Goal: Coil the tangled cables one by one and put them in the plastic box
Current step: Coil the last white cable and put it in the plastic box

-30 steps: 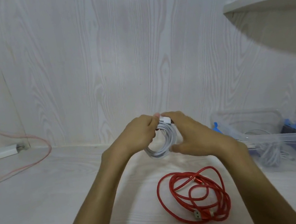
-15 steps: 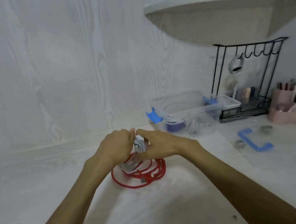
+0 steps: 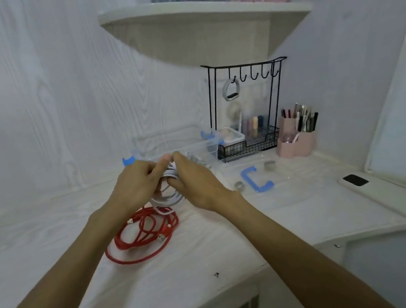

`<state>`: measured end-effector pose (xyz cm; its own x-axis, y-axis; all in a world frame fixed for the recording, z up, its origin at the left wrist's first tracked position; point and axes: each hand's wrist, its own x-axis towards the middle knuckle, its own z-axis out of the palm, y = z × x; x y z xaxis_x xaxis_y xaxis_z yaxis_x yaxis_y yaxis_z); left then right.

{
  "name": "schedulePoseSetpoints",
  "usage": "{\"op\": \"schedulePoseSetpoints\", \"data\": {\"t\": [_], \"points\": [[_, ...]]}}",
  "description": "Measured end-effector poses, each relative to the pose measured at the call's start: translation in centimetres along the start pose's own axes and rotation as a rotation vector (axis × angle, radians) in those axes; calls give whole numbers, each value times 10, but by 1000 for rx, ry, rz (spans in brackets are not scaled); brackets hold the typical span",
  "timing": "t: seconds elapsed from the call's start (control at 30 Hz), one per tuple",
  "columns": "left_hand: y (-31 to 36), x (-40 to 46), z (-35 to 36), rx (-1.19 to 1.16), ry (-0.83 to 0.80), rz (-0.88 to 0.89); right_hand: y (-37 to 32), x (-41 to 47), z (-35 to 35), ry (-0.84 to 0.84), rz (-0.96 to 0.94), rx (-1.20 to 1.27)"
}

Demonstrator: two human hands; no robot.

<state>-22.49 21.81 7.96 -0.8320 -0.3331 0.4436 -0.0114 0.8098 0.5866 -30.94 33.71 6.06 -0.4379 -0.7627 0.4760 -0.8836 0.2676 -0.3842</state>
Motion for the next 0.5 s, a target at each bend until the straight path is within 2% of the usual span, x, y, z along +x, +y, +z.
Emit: {"op": "schedulePoseSetpoints", "data": {"t": [0.1,0.2,0.3,0.43,0.5], "points": [[2,1,2,-266,-193,28,8,-4,2,112,28,91],[1,0,9,-347,-302,85,17,-9,3,134,41,160],[3,1,17,-561,-313,-20,24,-9,-2,111,42,207],[11,5,24,-1020,-398,-190,31,-7,-14,129,24,185],[15,9,25,-1080,-431,-238,32,-6,-18,99,30,200]]}}
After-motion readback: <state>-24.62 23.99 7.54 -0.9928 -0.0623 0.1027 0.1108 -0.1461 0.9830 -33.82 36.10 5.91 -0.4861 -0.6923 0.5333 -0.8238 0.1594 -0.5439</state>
